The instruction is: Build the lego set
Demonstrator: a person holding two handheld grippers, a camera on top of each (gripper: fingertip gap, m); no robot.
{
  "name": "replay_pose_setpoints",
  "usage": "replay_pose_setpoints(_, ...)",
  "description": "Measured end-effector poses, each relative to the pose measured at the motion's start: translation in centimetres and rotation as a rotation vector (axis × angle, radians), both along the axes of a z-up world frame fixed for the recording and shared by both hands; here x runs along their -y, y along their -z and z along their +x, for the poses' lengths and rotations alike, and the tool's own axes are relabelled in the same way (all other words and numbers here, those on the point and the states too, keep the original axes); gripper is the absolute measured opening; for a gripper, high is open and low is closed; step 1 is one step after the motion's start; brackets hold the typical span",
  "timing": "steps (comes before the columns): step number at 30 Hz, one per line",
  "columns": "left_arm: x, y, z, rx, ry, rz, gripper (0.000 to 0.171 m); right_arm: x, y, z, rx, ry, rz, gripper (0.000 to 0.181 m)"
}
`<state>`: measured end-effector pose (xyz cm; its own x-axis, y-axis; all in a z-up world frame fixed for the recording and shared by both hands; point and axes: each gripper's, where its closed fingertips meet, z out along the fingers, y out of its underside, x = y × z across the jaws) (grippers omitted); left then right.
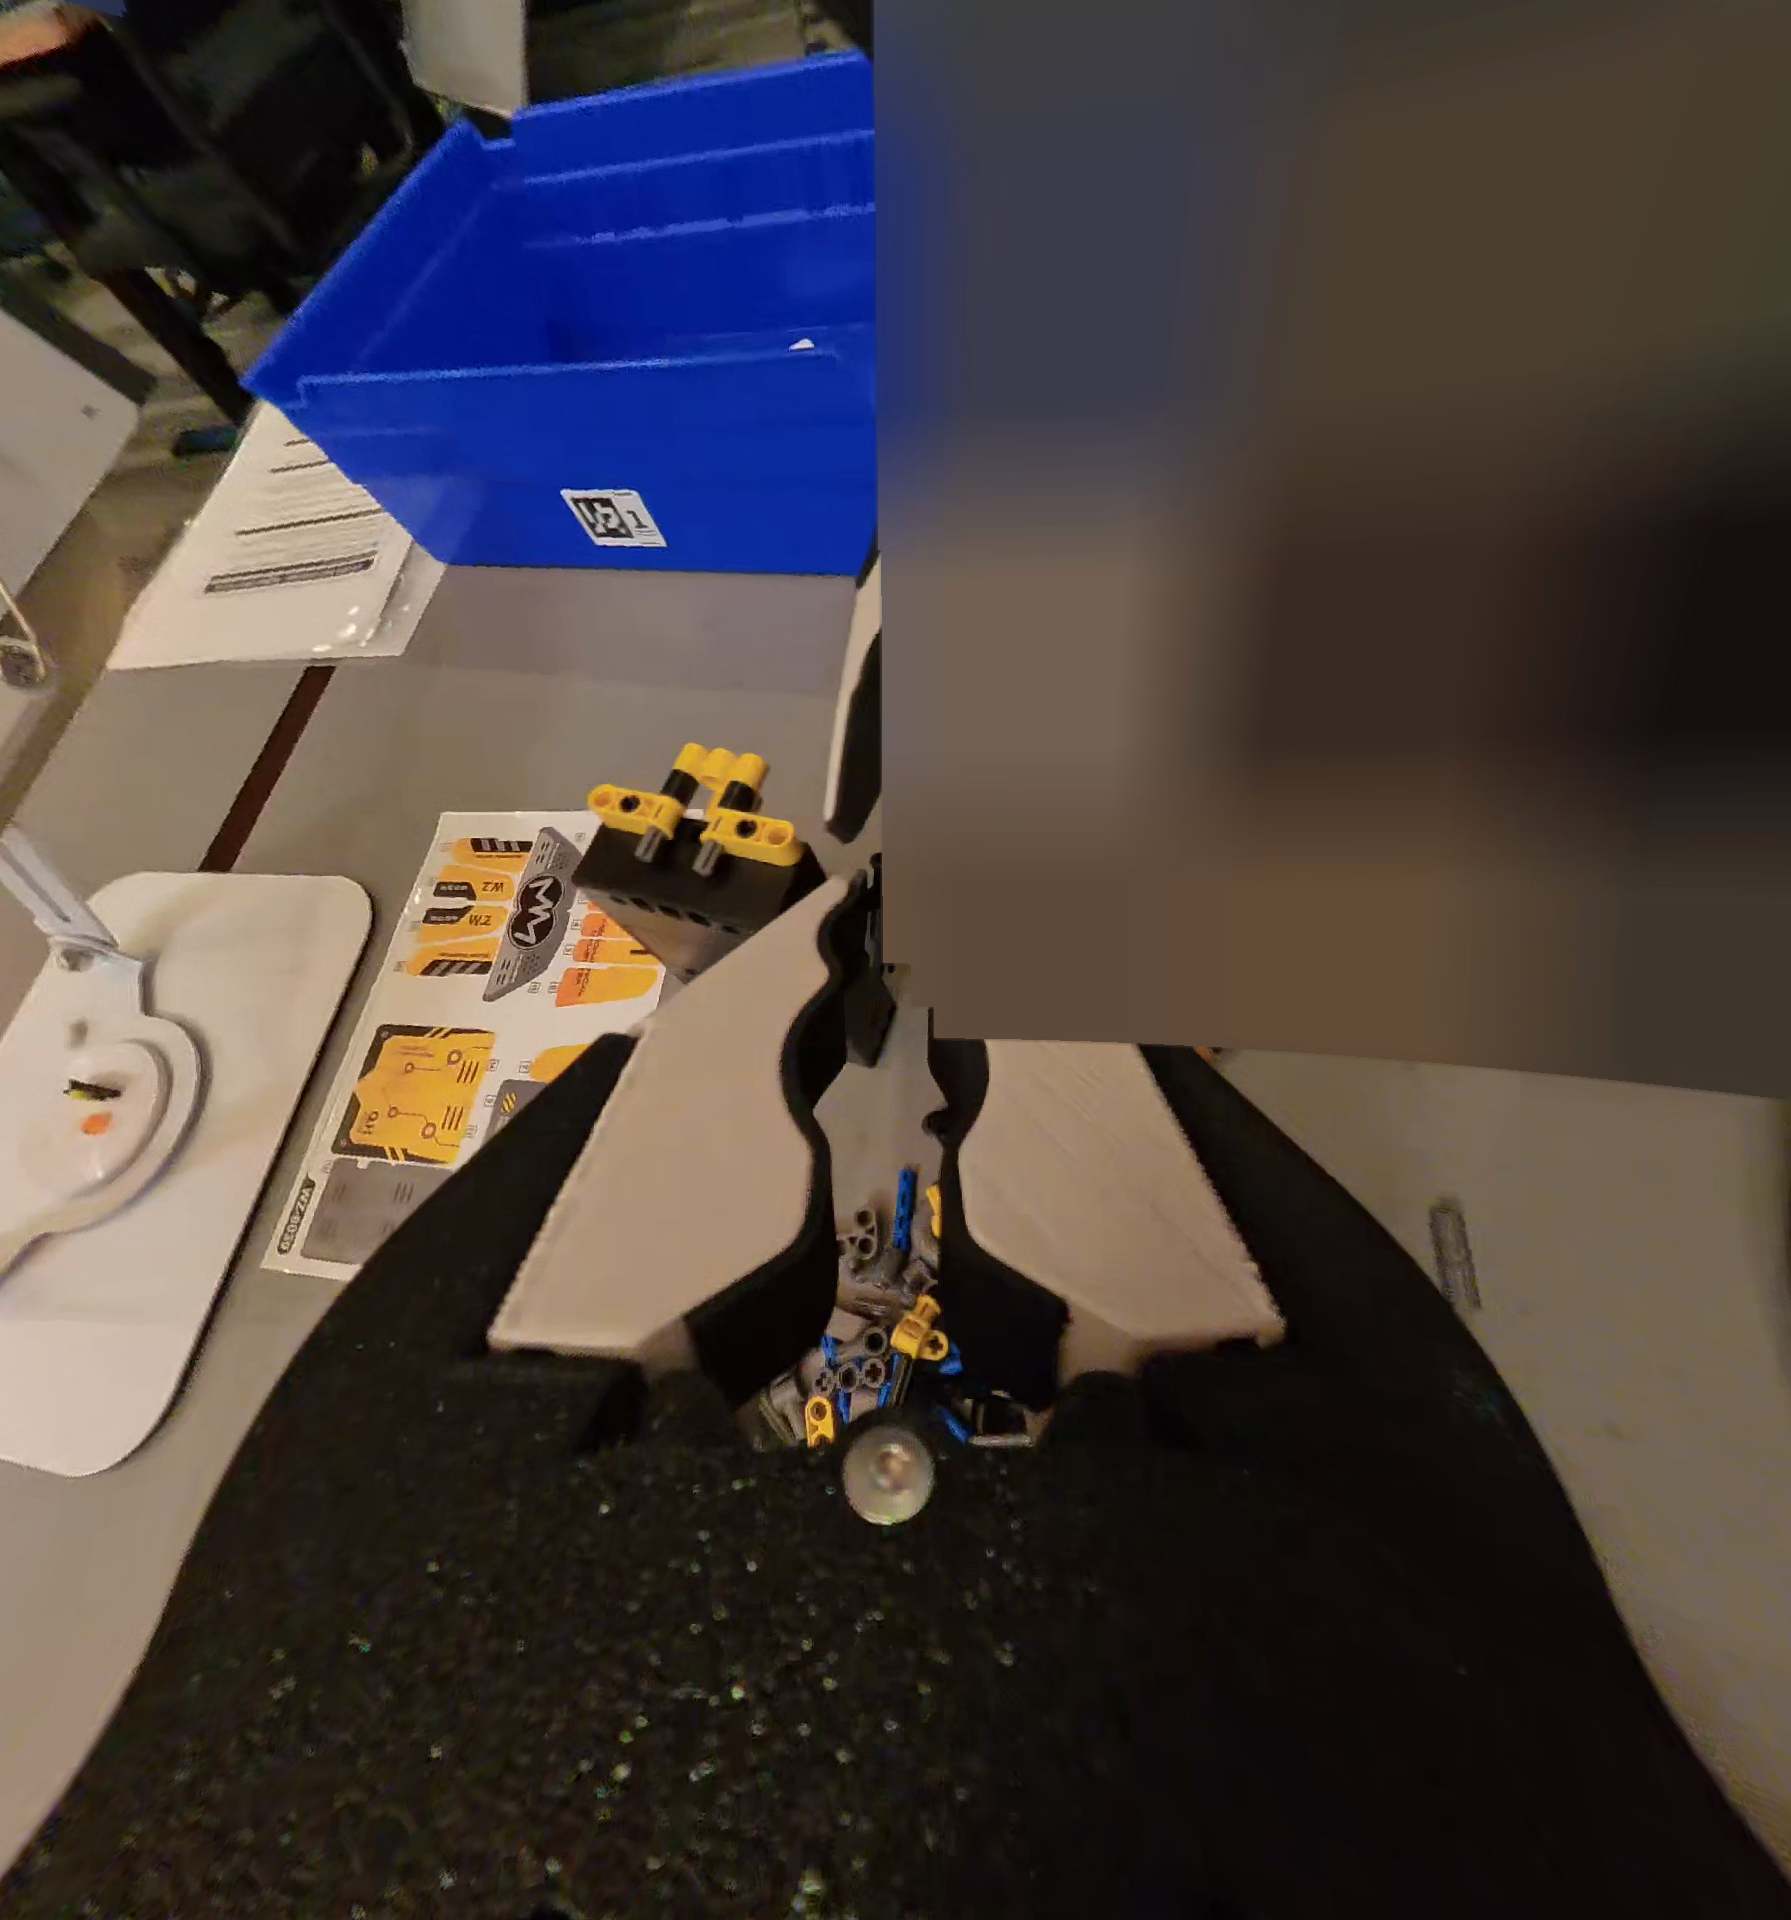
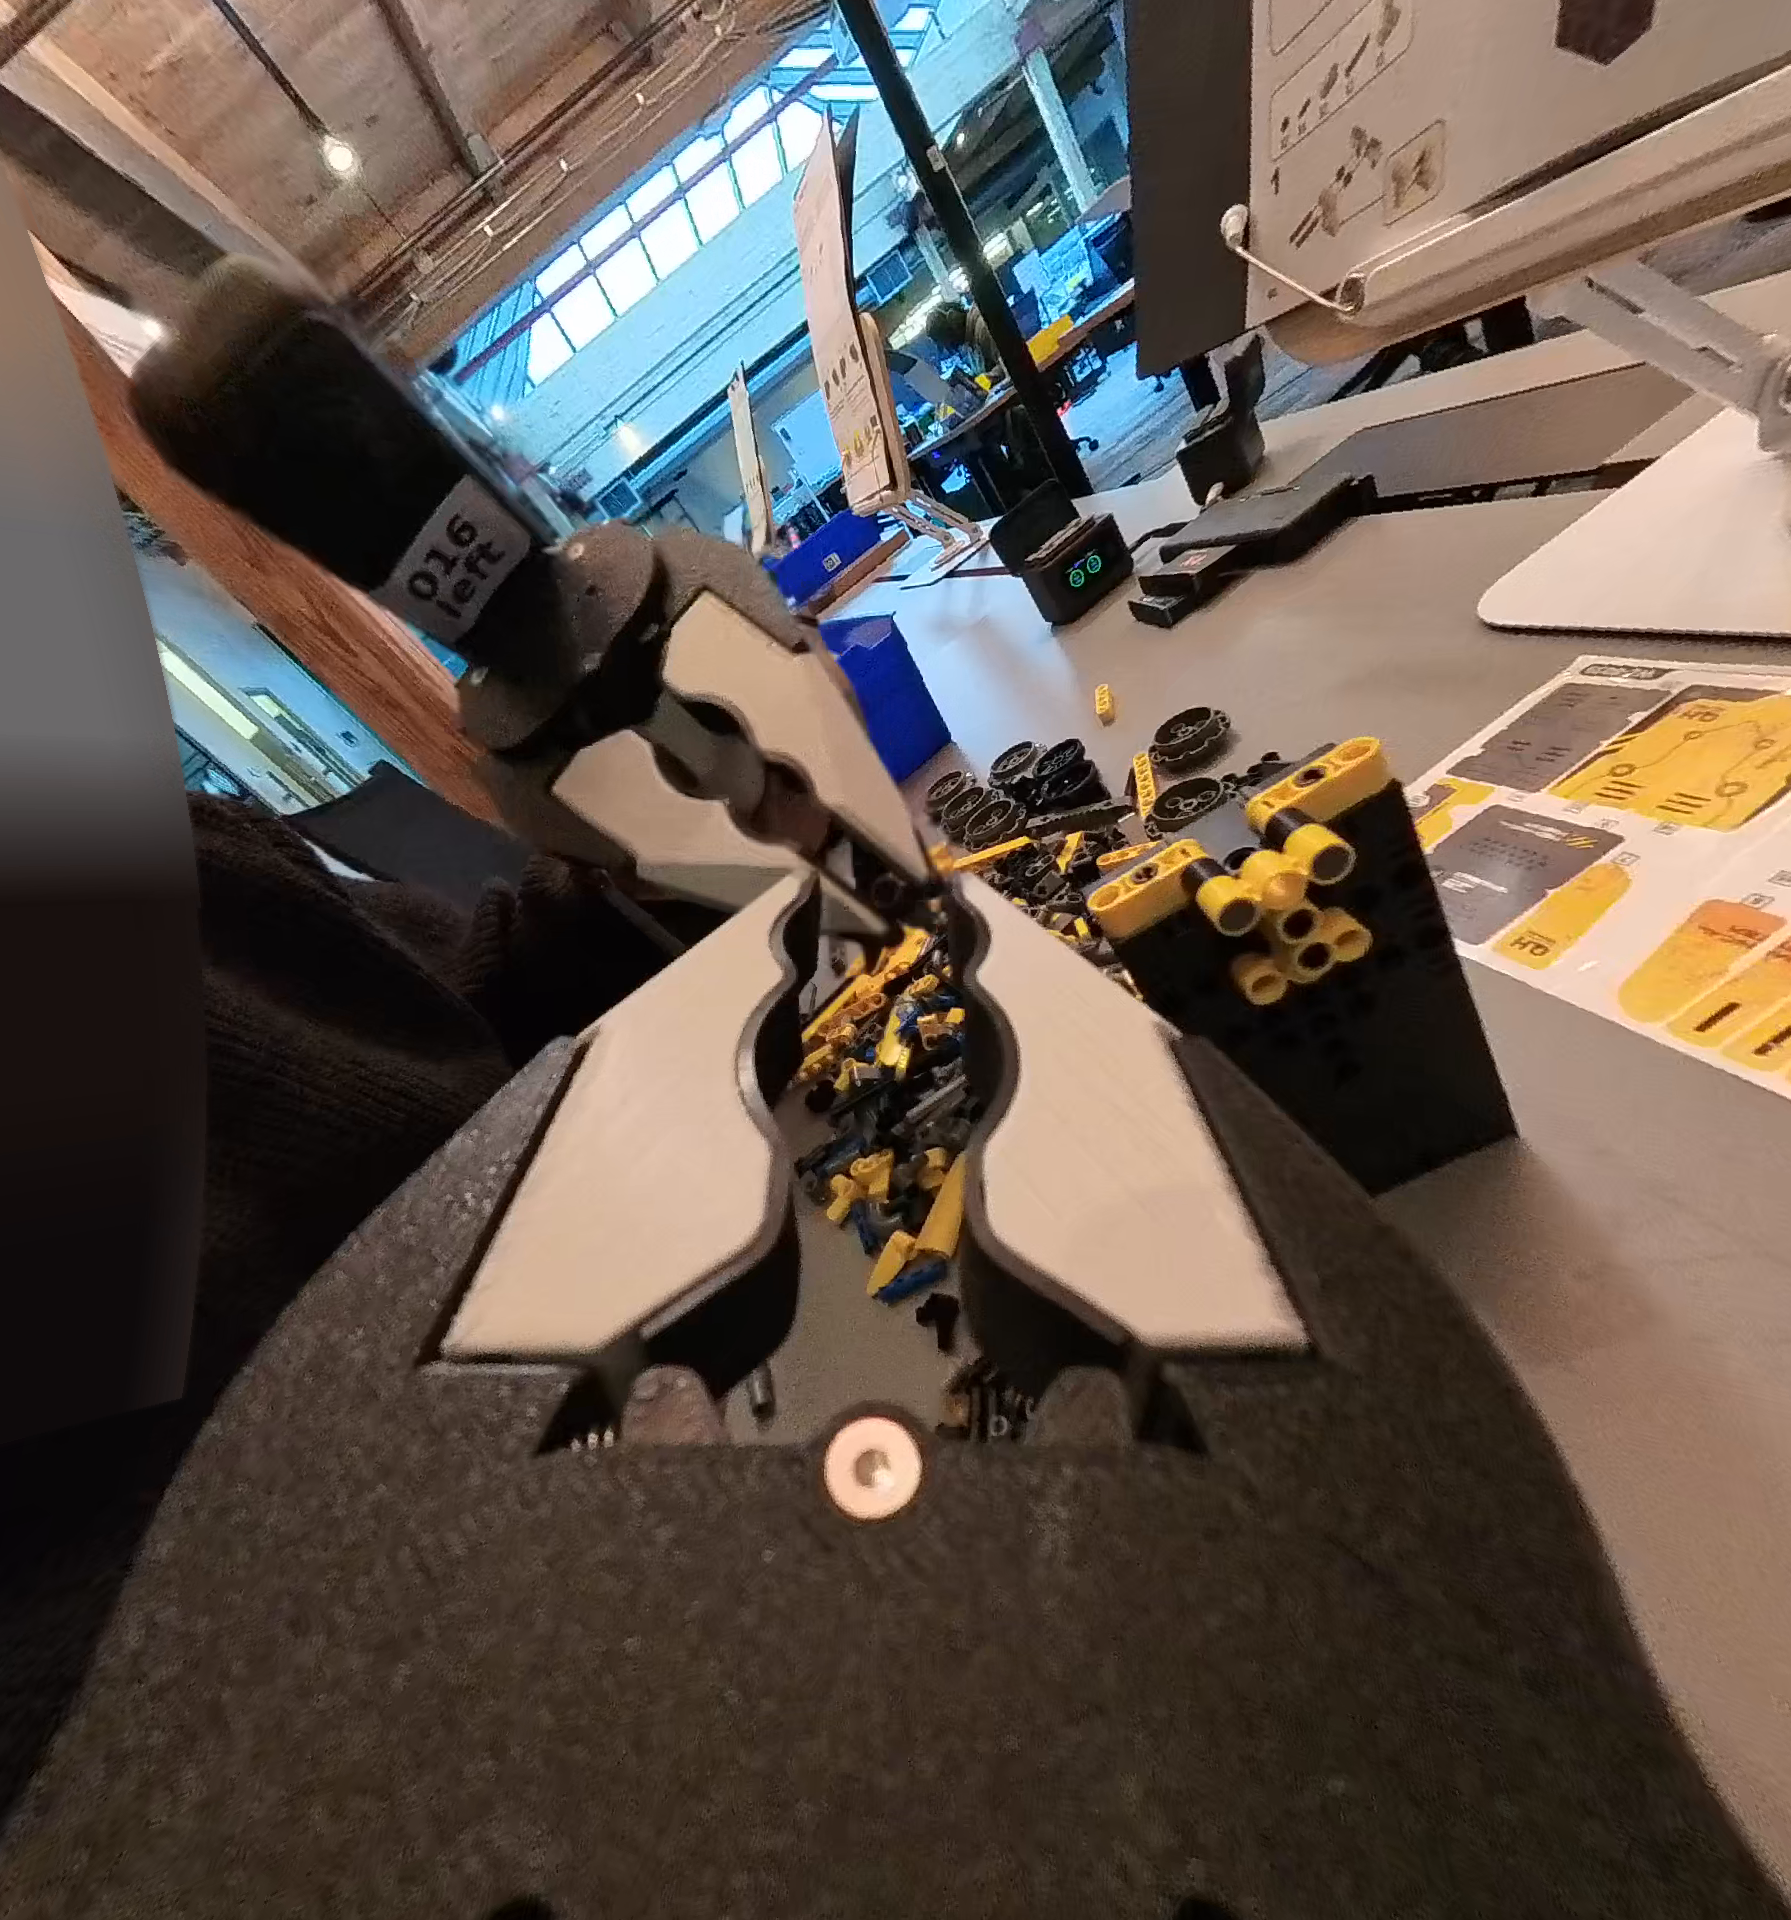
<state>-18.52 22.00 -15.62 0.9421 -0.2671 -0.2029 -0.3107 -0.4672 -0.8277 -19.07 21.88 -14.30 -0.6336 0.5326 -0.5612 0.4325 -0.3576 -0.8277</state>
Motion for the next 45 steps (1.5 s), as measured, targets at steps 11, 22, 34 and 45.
replay_pose_setpoints(11,-0.3,1.1,0.3,-0.31,0.016,-0.002,0.006,0.4,1.6,0.3,0.083,-0.041,0.031,0.006)
replay_pose_setpoints(22,0.1,1.1,0.7,-0.202,0.057,0.025,0.006,0.5,1.6,0.6,0.096,-0.065,0.027,0.004)
replay_pose_setpoints(34,0.1,1.2,0.8,-0.232,0.061,0.021,0.006,0.5,1.9,0.5,0.1,-0.051,0.037,0.024)
replay_pose_setpoints(45,0.0,0.7,0.9,-0.14,0.076,0.067,0.01,0.1,1.4,0.6,0.096,-0.063,-0.004,0.005)
